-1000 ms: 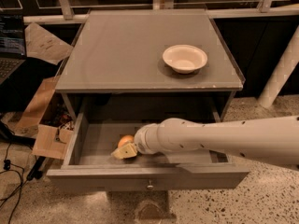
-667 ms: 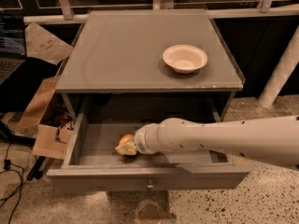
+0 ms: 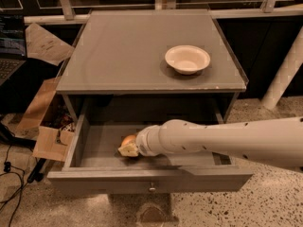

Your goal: Pick orange from top drawer and place on counter

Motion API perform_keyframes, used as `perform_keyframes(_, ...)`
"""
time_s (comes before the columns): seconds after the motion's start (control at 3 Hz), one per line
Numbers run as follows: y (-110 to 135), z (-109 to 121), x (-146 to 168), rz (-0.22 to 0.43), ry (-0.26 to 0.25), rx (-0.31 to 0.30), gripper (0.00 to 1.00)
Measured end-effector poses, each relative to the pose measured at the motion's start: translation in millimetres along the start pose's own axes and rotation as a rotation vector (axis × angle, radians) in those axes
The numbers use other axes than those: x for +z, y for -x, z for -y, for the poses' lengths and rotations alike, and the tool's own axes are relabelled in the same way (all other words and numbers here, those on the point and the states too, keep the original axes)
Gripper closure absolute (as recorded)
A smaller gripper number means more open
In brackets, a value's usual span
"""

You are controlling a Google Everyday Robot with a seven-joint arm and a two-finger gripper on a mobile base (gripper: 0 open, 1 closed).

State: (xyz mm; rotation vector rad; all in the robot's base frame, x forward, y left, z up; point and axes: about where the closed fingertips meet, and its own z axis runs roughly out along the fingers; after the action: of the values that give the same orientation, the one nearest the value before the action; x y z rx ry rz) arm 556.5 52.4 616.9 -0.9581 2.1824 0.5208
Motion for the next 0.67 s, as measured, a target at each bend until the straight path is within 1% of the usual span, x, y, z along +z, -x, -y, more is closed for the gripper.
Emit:
perform_keyframes(0.33,5.3,-3.7,-1.9,0.011,0.028,-0.004,1.0)
perform_keyframes(0.67,23.9,-12.1,-14.0,0.053,0.107,-0.017,1.0)
